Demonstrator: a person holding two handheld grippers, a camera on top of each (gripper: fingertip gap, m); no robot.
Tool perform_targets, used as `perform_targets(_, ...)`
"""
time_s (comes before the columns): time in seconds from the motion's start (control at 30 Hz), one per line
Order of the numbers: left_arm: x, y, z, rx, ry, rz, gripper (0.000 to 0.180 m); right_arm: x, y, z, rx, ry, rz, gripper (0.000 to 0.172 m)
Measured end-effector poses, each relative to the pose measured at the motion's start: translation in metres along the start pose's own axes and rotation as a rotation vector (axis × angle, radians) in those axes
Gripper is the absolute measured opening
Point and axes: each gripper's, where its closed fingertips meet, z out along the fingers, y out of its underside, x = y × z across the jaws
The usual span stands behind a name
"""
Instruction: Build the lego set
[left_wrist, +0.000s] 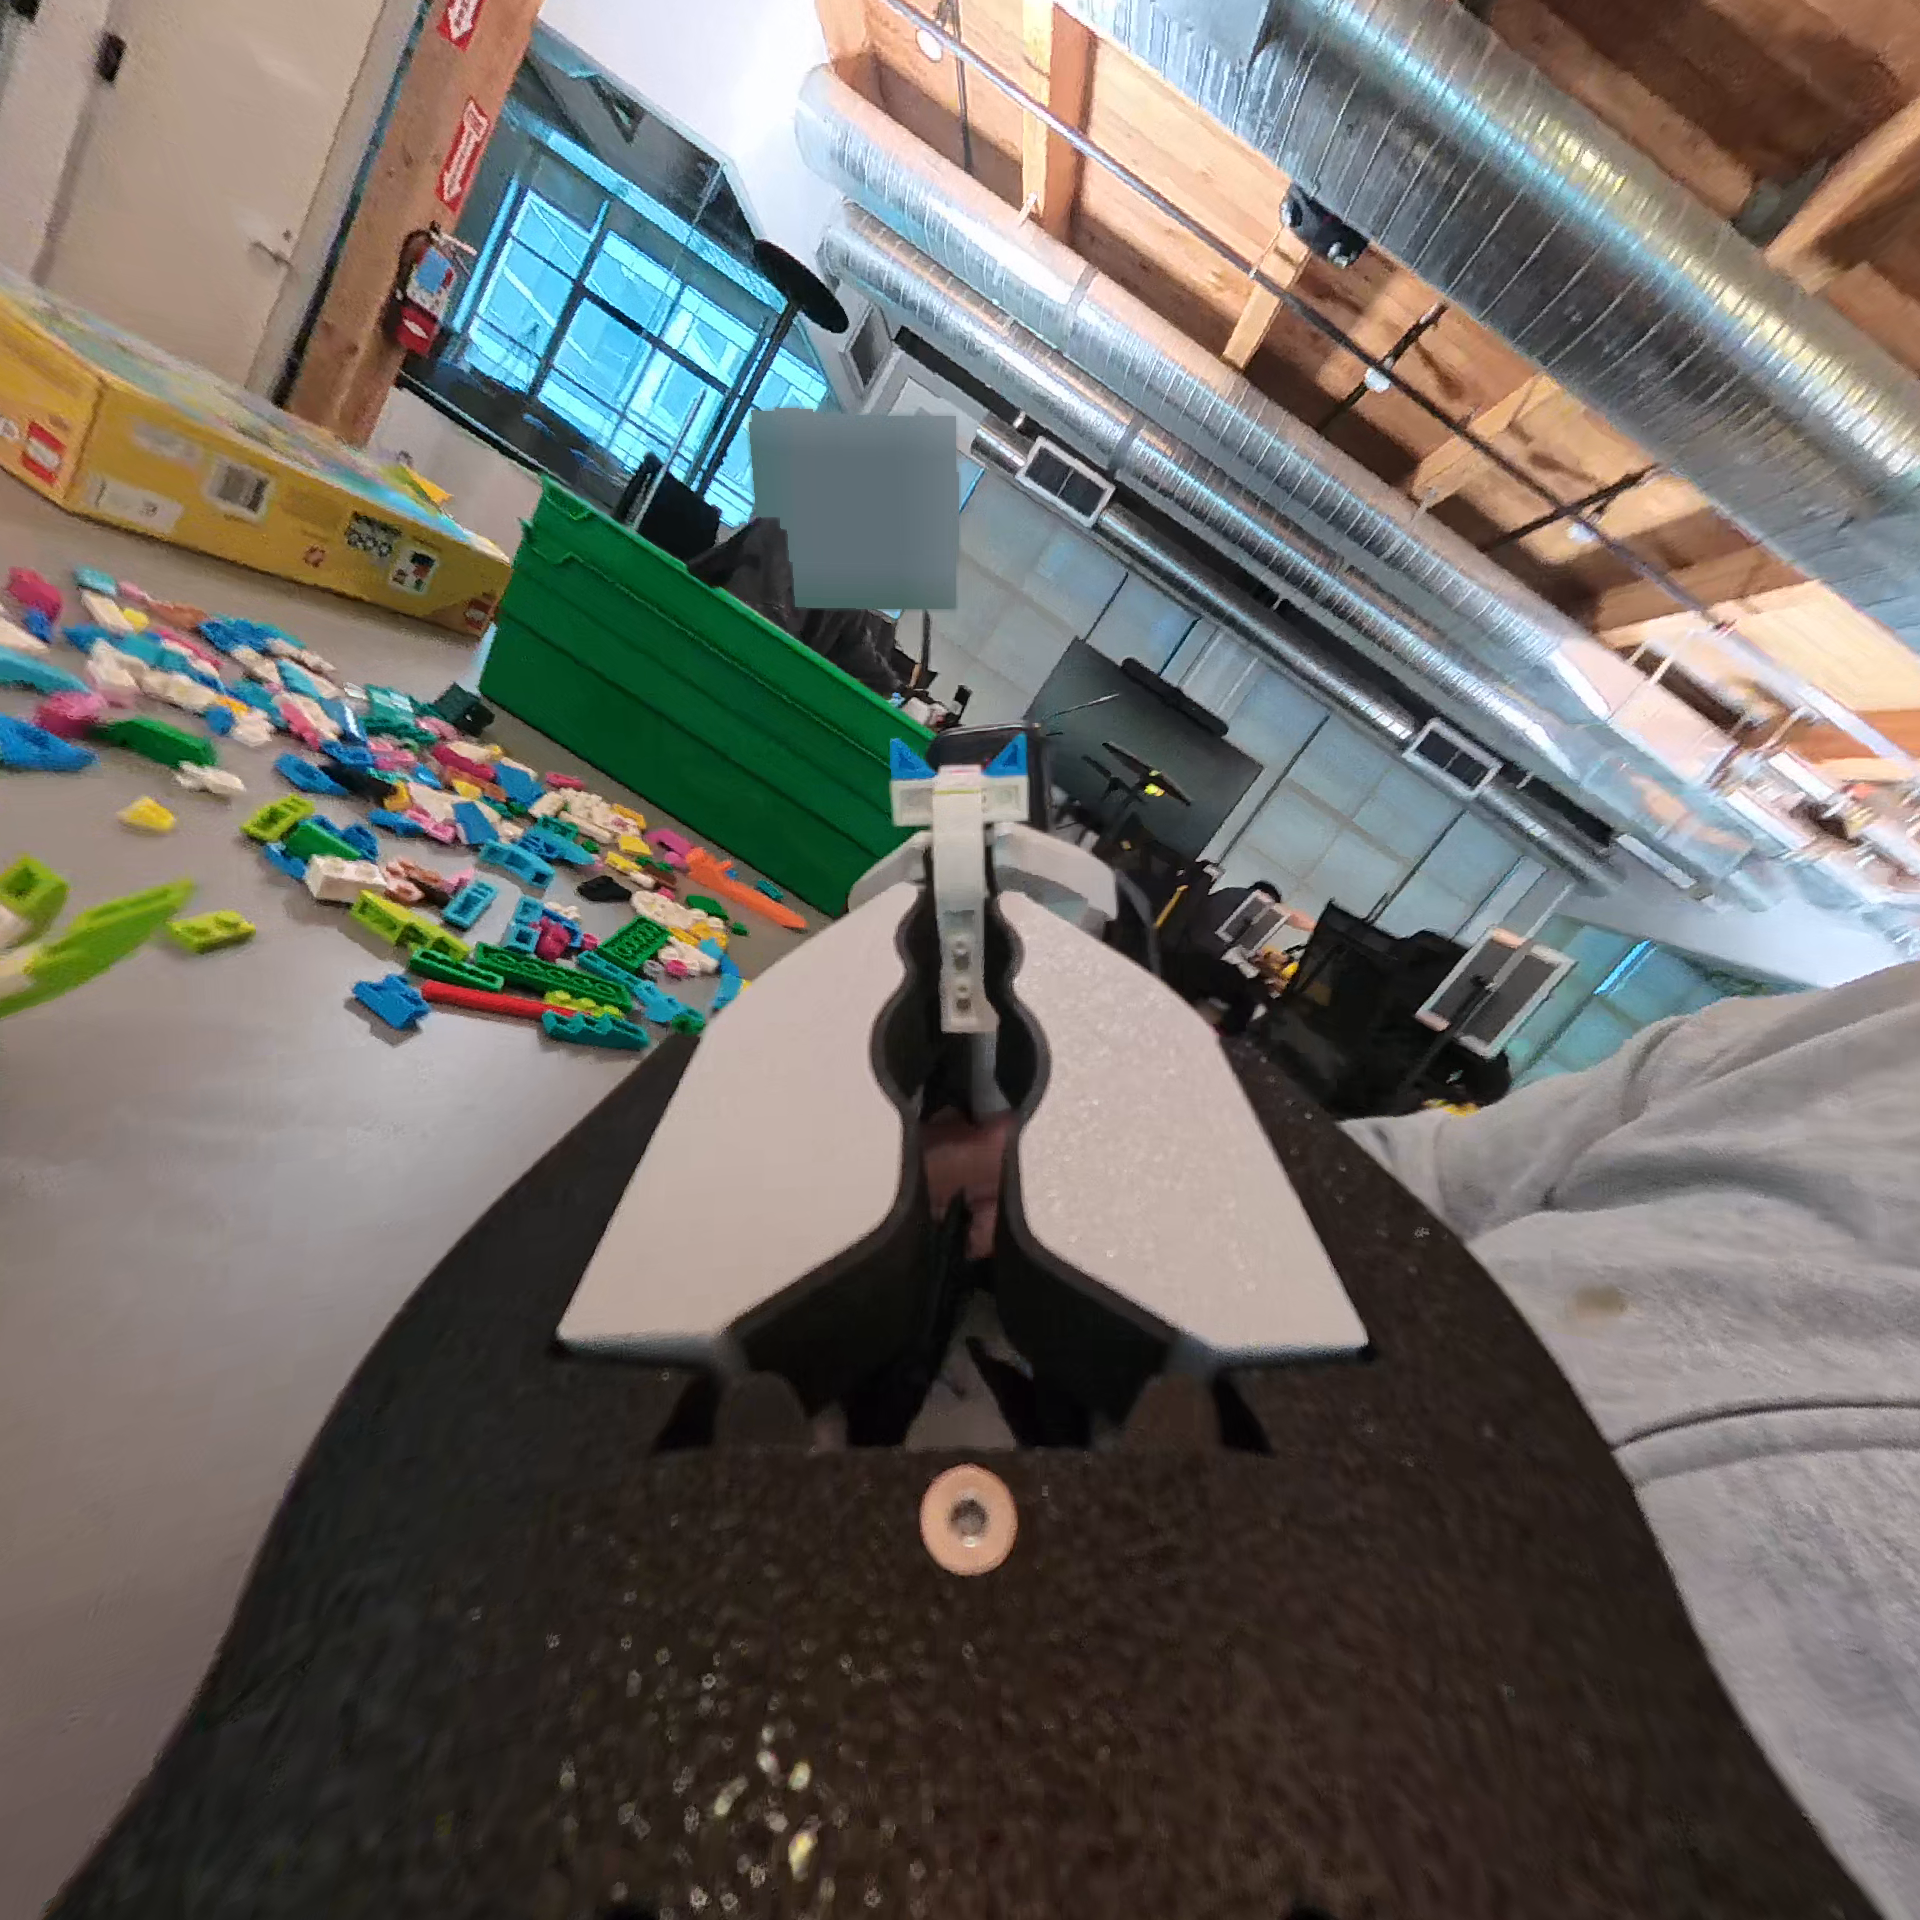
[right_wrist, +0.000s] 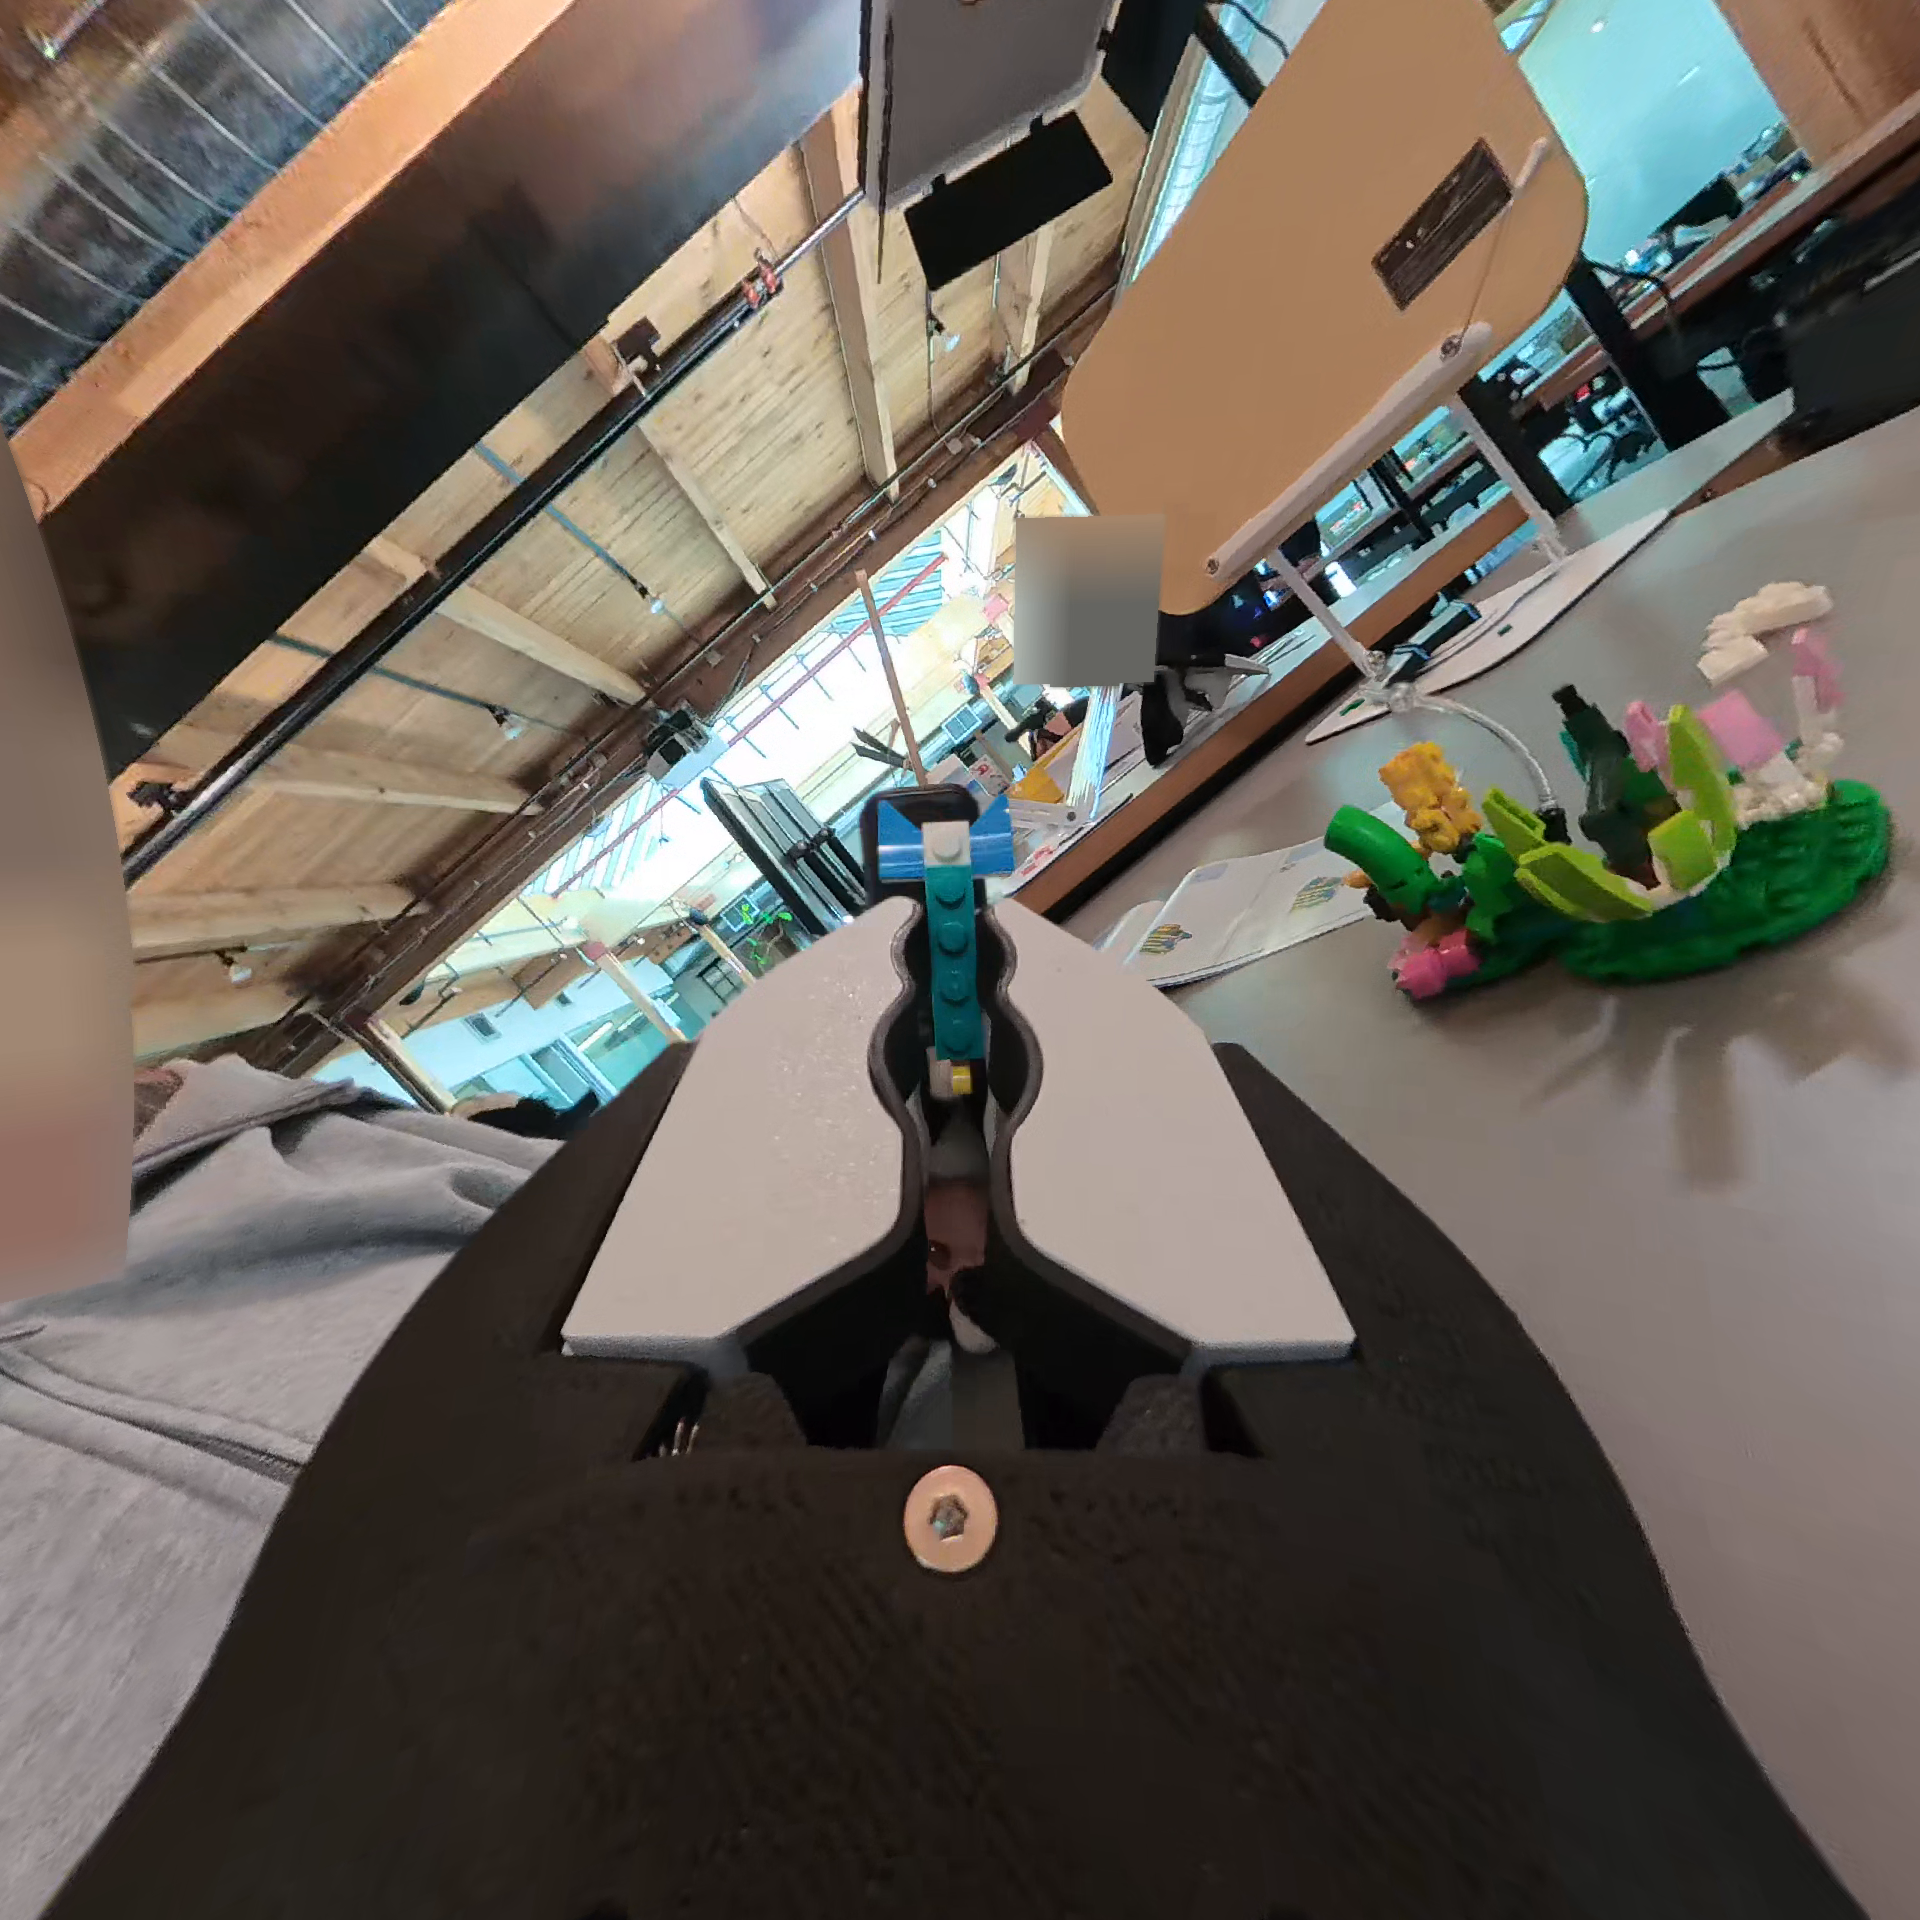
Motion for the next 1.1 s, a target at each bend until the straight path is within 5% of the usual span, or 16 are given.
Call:
perform_targets(0.23,0.002,-0.014,-0.005,-0.001,-0.19,0.44,0.008,-0.007,-0.001,0.005,-0.04,0.058,-0.162,0.041)
perform_targets(0.53,0.001,-0.014,-0.006,-0.106,-0.5,1.116,0.008,-0.006,-0.009,0.011,-0.115,0.389,-0.594,0.052)
perform_targets(1.1,0.002,-0.014,-0.006,-0.16,-0.565,1.312,0.008,-0.006,-0.001,0.013,-0.24,0.499,-0.785,0.037)
